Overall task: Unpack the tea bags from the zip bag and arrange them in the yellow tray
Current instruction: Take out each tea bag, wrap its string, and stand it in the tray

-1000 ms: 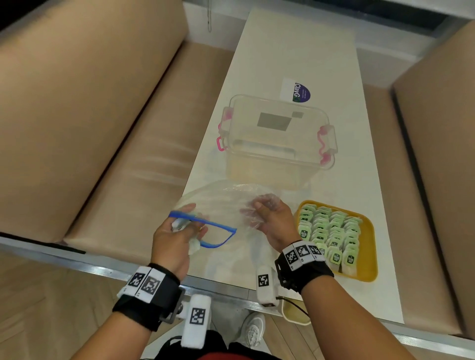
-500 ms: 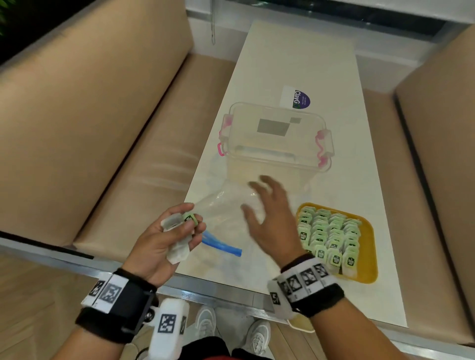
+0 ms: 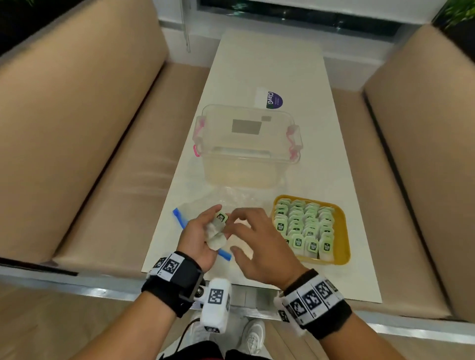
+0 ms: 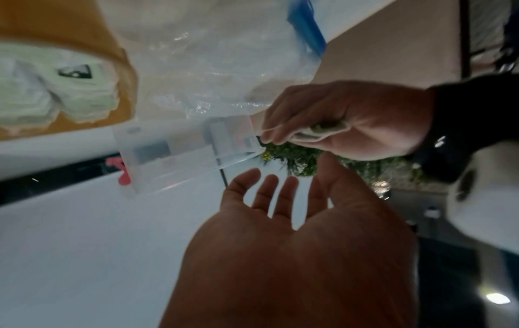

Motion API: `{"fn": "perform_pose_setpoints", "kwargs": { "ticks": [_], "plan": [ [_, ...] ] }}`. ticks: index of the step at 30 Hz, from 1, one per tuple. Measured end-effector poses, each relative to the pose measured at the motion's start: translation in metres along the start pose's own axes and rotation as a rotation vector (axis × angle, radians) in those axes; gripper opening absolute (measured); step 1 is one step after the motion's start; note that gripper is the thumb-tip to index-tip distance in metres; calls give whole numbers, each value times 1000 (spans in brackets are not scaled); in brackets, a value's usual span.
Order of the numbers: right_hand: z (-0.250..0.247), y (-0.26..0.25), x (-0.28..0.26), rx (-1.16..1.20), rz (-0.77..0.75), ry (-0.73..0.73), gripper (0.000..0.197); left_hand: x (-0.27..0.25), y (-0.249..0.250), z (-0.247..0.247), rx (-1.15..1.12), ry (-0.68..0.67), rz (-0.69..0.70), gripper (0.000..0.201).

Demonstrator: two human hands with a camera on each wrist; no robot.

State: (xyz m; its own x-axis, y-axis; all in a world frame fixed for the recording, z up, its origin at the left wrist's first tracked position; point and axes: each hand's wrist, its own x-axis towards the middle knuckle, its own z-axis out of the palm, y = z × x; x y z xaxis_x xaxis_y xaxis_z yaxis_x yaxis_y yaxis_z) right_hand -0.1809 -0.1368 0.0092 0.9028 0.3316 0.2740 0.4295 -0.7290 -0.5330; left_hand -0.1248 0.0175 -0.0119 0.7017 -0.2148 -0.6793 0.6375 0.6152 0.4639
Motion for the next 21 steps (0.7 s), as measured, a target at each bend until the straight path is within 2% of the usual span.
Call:
{"fn": "perform_pose_setpoints", "kwargs": {
  "ticks": [2,5,10,13,16,17,19,21],
  "plan": [
    [1,1,-7,-114,-60,-46,26,-4,-7,9,22,-21,-62,24],
    [4,9,-15,-192,-82,-4,12,-7,-20,19,49,-62,-119,21],
    [-8,7,-29,-127,-53,43,9,-6,-35,22,48,-72,-119,28],
    [-23,1,-36,66,96,90,12,-4,-39,22,25,-51,-108,34],
    [-44,2,-38,258,296,207,8,-2,-42,24,6,-22,-103,35],
    [-52,8,-38,292,360,250,6,-1,-42,24,0,-23,-112,33],
    [-70,31,-40,298,524,303,17,0,-41,24,-15,-36,-127,28],
    [-85,62,-45,260,697,268,21,2,-41,21,-8,-42,-126,27]
  ]
}}
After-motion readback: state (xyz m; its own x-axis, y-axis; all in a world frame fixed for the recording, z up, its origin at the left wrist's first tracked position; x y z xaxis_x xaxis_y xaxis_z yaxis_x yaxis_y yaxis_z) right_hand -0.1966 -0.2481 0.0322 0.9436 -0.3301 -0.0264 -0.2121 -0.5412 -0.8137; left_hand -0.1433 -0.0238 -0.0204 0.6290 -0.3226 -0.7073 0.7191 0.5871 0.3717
